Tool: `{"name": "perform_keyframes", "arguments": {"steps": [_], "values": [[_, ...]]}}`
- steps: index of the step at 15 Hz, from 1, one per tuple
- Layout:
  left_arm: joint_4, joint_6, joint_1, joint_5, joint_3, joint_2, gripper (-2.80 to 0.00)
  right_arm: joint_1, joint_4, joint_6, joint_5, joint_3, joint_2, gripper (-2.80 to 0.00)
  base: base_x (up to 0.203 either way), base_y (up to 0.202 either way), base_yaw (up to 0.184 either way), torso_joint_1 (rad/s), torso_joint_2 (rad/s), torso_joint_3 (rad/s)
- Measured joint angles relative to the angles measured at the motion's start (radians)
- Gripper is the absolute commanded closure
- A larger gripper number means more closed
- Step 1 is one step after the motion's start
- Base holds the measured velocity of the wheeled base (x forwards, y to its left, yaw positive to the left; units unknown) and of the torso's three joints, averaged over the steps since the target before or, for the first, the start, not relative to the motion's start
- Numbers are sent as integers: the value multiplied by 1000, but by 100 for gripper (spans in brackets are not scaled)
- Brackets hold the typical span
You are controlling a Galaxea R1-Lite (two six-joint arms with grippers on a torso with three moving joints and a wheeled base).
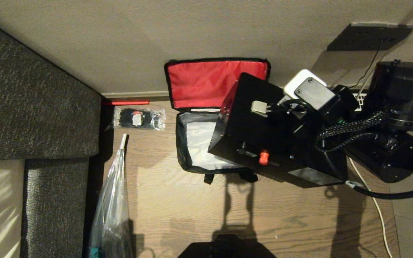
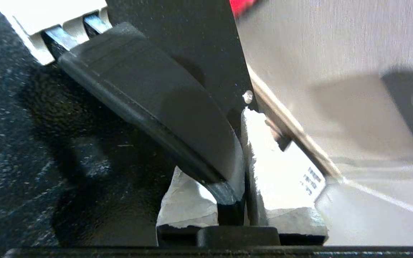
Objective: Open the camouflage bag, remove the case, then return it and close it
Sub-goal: Place the black box back
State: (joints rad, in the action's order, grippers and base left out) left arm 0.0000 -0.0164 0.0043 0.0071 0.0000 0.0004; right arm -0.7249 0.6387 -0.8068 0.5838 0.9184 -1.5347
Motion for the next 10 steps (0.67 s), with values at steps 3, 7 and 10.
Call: {"name": "perform_keyframes", "arguments": {"steps": [3, 7, 10], "values": [[0, 0, 0, 0, 0, 0, 0, -13, -120, 25, -119, 119, -57, 0, 0, 0, 0, 0, 0, 0], [0, 0, 0, 0, 0, 0, 0, -16, -295, -40, -340, 222, -106, 0, 0, 0, 0, 0, 0, 0], [0, 0, 0, 0, 0, 0, 0, -14, -313, -56, -480, 270, -140, 0, 0, 0, 0, 0, 0, 0]]}}
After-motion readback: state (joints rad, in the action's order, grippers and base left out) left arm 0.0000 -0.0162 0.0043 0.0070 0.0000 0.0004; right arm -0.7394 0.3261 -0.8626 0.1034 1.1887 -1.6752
